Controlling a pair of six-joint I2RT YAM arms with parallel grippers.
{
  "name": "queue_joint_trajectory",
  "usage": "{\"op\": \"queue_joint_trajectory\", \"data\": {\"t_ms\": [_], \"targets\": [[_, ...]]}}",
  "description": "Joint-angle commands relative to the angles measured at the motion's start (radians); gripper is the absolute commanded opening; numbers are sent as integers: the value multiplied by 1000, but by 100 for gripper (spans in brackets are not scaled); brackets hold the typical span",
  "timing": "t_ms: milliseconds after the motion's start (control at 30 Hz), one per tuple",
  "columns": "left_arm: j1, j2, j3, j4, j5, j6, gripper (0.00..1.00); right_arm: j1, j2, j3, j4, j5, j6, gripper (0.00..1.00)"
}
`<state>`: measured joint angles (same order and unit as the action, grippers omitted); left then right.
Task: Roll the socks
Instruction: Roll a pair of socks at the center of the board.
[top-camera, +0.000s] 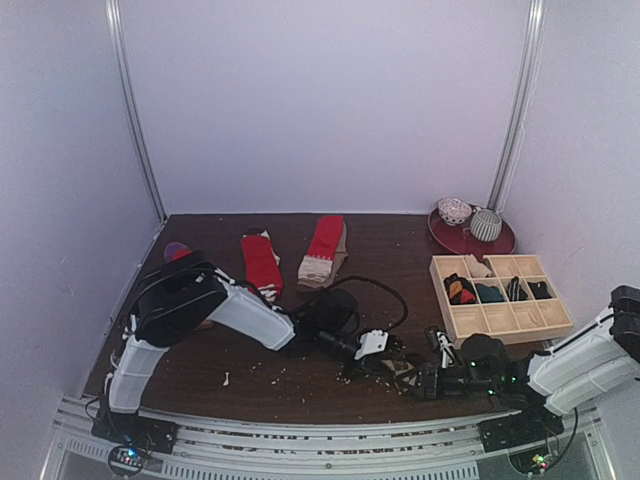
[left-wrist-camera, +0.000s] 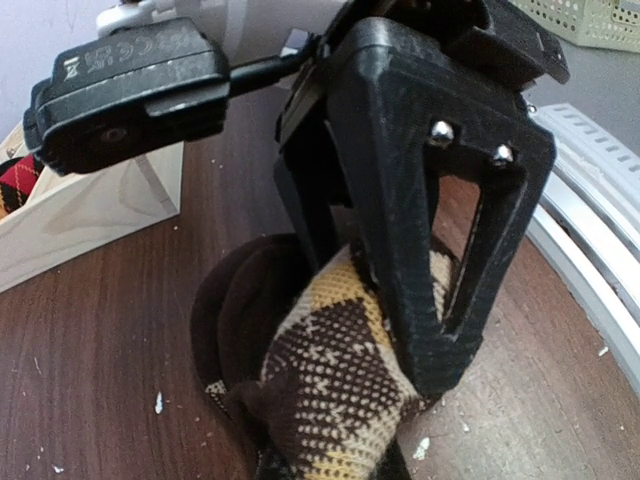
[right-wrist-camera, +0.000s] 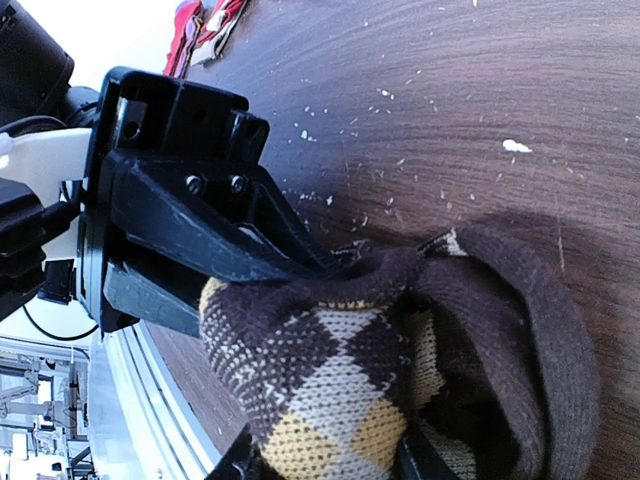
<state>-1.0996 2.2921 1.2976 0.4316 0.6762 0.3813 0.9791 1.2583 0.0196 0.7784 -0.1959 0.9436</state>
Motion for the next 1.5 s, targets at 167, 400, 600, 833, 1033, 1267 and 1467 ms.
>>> {"op": "queue_joint_trajectory", "data": {"t_ms": [167,400,600,833,1033,1267,1467], "targets": [[-75,38,-46,-173,-13,-23,0,-15,36,-10,-206,-4,-51,35],[-88,-79,-238,-131,-76,-86,0,-53,46,76,-319,-93,-215,36],[-88,-222,-419,-77,-177,-220,0,-60,231,272,-324,-262,-429,36],[-88,-404,-619,45,-305,-314,38,-65,489,495,-394,-372,-722,36],[-88,-635,-793,165,-410,-308,96,-75,577,594,-481,-441,-877,37],[-88,-699,-840,212,-460,-267,98,-92,626,658,-523,-495,-926,37],[-86,-574,-797,343,-444,-257,98,-93,631,642,-499,-513,-911,37]]}}
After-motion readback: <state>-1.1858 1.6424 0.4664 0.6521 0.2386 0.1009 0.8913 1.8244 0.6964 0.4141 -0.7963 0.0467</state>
